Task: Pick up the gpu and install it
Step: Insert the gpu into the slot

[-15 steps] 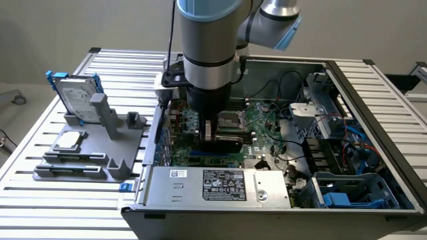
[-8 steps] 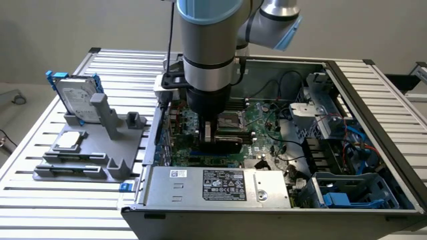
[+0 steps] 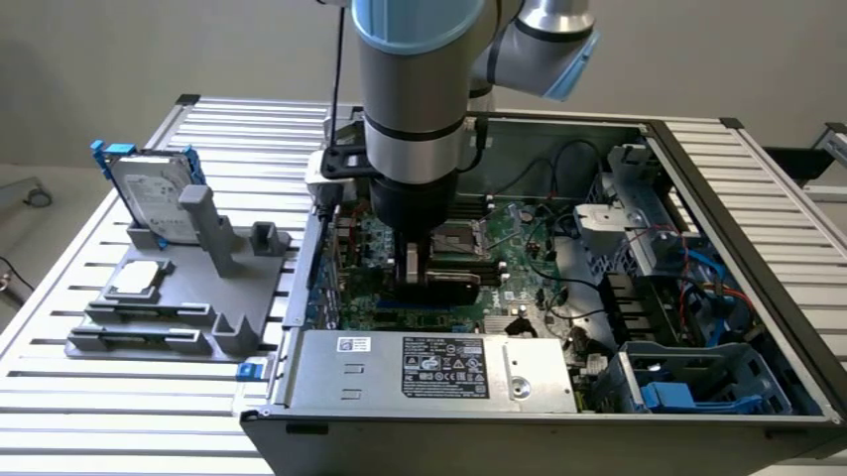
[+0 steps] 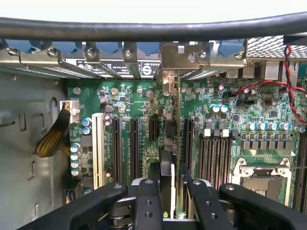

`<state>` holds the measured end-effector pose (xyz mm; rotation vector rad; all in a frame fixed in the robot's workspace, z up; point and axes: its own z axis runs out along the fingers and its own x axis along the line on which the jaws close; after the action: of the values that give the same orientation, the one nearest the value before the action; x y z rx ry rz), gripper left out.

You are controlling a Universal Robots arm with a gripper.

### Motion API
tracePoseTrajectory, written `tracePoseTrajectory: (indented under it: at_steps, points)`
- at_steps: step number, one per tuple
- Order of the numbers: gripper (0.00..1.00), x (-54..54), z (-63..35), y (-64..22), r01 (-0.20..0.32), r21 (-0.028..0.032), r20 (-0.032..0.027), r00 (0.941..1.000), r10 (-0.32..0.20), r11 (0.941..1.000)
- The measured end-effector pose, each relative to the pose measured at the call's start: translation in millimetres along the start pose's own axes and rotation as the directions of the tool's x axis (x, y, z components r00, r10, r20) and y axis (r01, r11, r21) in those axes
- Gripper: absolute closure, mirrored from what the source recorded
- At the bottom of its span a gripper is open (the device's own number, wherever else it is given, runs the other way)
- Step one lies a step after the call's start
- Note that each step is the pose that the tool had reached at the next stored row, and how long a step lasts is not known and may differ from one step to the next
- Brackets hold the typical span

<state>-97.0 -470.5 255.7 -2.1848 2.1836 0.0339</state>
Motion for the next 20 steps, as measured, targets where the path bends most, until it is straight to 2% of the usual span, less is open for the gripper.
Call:
tracePoseTrajectory:
  at_steps: [9,20]
  points:
    - [0.74,0.1,0.6,0.1,-0.001,-0.0099,0.0028,1.0,0.001,1.0]
    - [0.72,0.1,1.7,-0.2,-0.001,-0.01,0.0032,1.0,0.001,0.9999]
